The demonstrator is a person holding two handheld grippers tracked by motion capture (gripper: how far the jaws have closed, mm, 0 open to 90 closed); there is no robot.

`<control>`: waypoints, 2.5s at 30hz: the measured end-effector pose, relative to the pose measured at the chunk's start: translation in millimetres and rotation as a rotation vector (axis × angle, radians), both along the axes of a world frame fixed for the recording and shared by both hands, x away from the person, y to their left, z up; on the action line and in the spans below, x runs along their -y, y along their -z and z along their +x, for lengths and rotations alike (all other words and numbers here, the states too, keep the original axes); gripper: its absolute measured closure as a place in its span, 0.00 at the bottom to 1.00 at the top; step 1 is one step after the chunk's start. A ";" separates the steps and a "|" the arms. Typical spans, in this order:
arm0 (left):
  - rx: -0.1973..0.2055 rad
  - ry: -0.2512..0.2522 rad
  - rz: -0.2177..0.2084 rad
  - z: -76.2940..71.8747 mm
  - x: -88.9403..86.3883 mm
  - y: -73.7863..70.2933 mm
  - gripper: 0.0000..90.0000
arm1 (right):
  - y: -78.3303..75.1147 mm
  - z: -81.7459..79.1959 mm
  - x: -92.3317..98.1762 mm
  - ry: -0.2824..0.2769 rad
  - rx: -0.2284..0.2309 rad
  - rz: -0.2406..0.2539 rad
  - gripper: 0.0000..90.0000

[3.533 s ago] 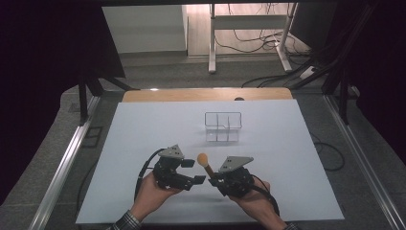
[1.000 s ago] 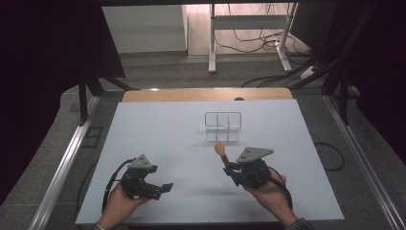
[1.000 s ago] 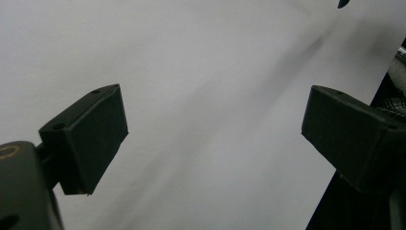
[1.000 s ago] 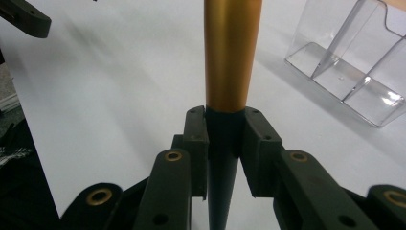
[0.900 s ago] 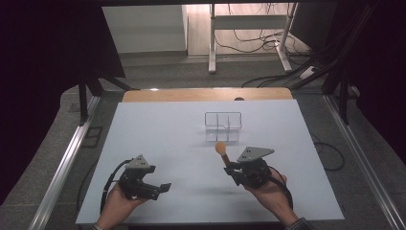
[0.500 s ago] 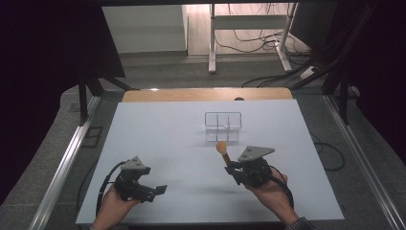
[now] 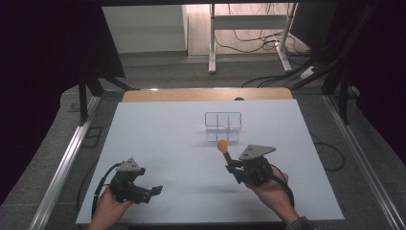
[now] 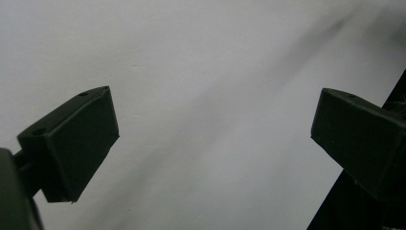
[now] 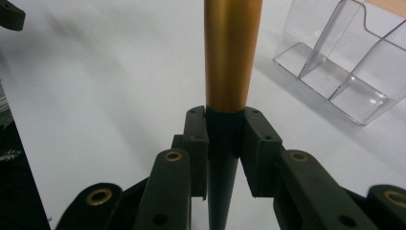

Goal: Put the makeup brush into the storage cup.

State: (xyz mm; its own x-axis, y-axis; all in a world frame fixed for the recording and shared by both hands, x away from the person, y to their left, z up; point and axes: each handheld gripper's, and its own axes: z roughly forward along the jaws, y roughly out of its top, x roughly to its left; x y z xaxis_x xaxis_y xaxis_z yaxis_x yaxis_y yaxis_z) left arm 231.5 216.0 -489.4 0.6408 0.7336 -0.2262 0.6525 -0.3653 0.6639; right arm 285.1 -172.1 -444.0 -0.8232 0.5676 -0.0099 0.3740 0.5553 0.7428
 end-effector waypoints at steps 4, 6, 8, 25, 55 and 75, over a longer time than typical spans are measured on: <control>0.001 0.000 0.008 -1.9 -2.5 0.9 0.02 | -0.9 1.9 0.7 0.006 0.001 0.013 0.82; 0.006 -0.004 0.018 -2.7 -3.5 1.1 0.02 | -1.7 2.6 1.2 0.010 0.002 0.016 0.82; 0.007 -0.005 0.022 -3.0 -4.1 1.2 0.01 | -2.7 3.6 2.0 0.012 0.003 0.020 0.82; 0.023 -0.023 0.078 -7.9 -10.9 3.5 0.01 | -7.6 20.8 13.9 0.055 -0.007 0.072 0.82; 0.036 -0.017 0.085 -18.1 -37.1 10.6 0.02 | -14.1 52.5 23.9 0.106 0.001 0.093 0.82; 0.030 -0.025 0.074 -18.9 -42.5 11.9 0.01 | -24.1 75.2 32.6 0.154 0.011 0.132 0.82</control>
State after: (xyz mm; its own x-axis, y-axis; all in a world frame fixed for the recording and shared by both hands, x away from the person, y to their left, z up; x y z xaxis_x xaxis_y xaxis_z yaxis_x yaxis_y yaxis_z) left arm 212.6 258.5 -501.3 0.6274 0.7638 -0.1517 0.6427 -0.3979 0.6547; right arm 360.3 -204.7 -420.0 -0.7269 0.6838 0.0644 0.4381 0.3894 0.8102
